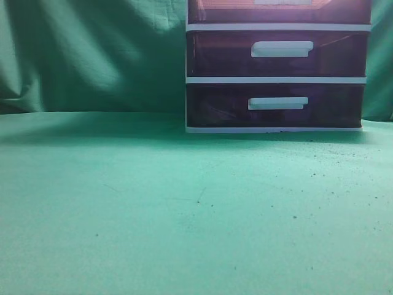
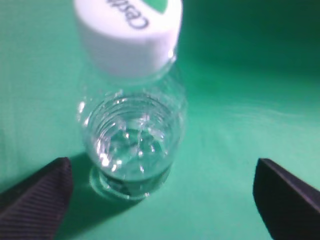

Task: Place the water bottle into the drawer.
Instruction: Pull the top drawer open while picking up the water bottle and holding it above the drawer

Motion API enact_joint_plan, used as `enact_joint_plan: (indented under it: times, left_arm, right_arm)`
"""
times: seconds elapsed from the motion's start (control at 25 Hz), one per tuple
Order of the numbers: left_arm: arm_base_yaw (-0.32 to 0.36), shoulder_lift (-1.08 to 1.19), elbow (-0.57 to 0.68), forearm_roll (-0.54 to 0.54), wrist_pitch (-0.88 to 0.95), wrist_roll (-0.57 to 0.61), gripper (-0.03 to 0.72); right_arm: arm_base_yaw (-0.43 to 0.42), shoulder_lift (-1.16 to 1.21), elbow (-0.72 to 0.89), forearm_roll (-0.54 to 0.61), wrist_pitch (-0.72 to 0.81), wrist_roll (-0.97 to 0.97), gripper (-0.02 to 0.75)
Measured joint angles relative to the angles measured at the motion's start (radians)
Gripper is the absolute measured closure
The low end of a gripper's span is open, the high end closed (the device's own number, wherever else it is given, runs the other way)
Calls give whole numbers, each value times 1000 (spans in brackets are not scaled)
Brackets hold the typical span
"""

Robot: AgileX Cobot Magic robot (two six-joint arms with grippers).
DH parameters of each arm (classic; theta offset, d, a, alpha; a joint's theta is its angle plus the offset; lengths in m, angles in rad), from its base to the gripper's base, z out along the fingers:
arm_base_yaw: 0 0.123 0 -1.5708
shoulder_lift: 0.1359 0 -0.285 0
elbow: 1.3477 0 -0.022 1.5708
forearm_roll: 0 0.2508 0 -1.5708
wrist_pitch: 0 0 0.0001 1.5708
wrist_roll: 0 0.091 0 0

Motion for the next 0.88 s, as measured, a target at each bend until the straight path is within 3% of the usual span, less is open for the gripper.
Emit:
enact_joint_plan:
  times: [0.36, 0.6, 0.68, 0.72, 0.88]
  left_arm:
    - [52, 217, -116, -21, -49, 0, 51]
    - [52, 240, -137, 19, -70, 0, 355]
    - [52, 240, -137, 30, -71, 0, 366]
    - [52, 240, -137, 35, -71, 0, 408]
    - [49, 201, -145, 40, -28, 0, 398]
  right_arm:
    - [0, 0, 0, 0, 0, 0, 738]
    - [0, 0, 0, 0, 0, 0, 738]
    - [0, 0, 0, 0, 0, 0, 738]
    - [0, 0, 0, 0, 0, 0, 738]
    - [0, 0, 0, 0, 0, 0, 738]
